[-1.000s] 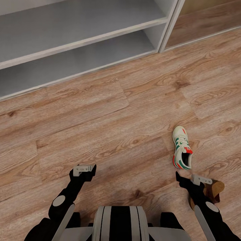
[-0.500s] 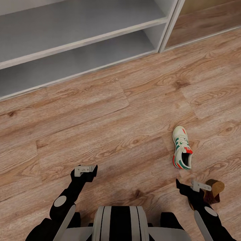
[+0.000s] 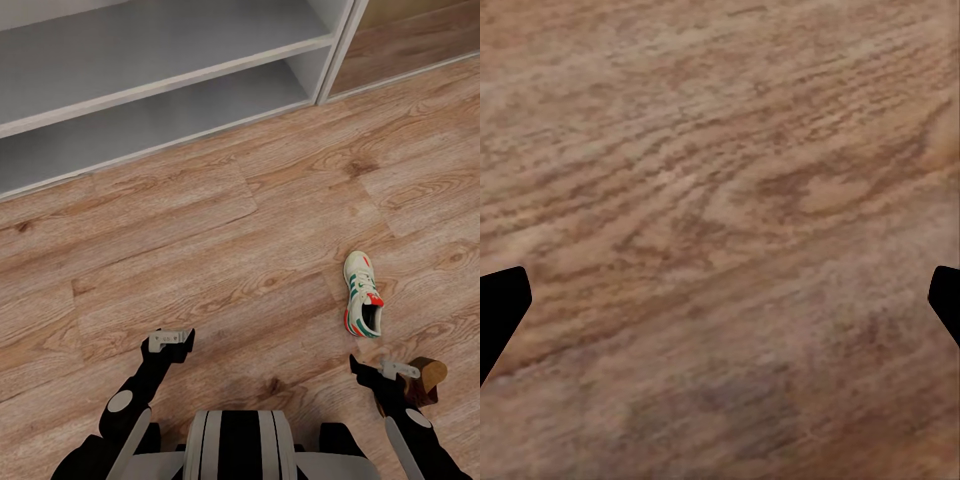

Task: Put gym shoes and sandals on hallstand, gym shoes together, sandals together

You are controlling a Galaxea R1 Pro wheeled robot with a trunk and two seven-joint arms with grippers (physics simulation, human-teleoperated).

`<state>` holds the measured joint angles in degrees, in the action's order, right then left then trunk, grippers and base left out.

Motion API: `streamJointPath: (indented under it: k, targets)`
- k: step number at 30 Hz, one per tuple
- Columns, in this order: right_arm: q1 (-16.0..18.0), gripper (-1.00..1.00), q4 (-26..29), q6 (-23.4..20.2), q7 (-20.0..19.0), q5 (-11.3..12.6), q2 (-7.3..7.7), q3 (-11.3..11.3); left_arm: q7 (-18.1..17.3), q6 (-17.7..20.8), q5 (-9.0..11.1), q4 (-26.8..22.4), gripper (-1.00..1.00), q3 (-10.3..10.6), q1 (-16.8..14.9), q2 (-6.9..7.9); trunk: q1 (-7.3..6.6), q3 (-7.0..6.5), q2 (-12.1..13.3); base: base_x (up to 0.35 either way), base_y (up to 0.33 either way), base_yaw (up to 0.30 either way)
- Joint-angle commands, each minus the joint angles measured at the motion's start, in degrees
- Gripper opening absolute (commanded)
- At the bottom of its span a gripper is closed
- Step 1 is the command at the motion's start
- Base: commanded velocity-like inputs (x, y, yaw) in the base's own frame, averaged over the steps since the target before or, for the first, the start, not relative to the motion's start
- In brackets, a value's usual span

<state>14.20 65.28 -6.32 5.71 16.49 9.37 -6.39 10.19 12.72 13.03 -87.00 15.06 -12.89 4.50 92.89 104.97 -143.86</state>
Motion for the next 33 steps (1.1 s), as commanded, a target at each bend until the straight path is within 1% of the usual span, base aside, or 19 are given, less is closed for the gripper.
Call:
streamJointPath:
  k: [1,3,6,16,33]
  targets:
    - [0.36,1.00,0.11,-0.27,0.27,0.47,0.01,0.06,0.53,0.20,0.59,-0.07,1.00,0.23,-0.03,0.07,-0.01,0.03,-0.01,0.000,0.000,0.000]
    - [1.28,1.00,0.09,-0.27,0.27,0.47,-0.03,0.06,0.53,0.20,0.58,-0.06,1.00,0.48,-0.03,0.06,-0.01,0.03,-0.01,0.000,0.000,0.000]
    - [1.79,1.00,0.10,-0.27,0.27,0.44,-0.04,0.06,0.53,0.20,0.55,-0.06,1.00,0.79,-0.03,0.07,-0.01,0.03,-0.01,0.021,0.000,0.000]
    - [2.30,1.00,0.00,-0.21,0.27,0.45,-0.03,0.06,0.62,0.20,0.50,-0.01,1.00,1.35,-0.03,0.06,-0.01,0.03,-0.01,0.188,0.000,0.000]
    - [2.32,1.00,-0.16,-0.13,0.27,0.47,0.03,0.06,0.63,0.20,0.50,-0.01,1.00,1.37,-0.03,0.07,-0.01,0.03,-0.01,0.014,0.000,0.000]
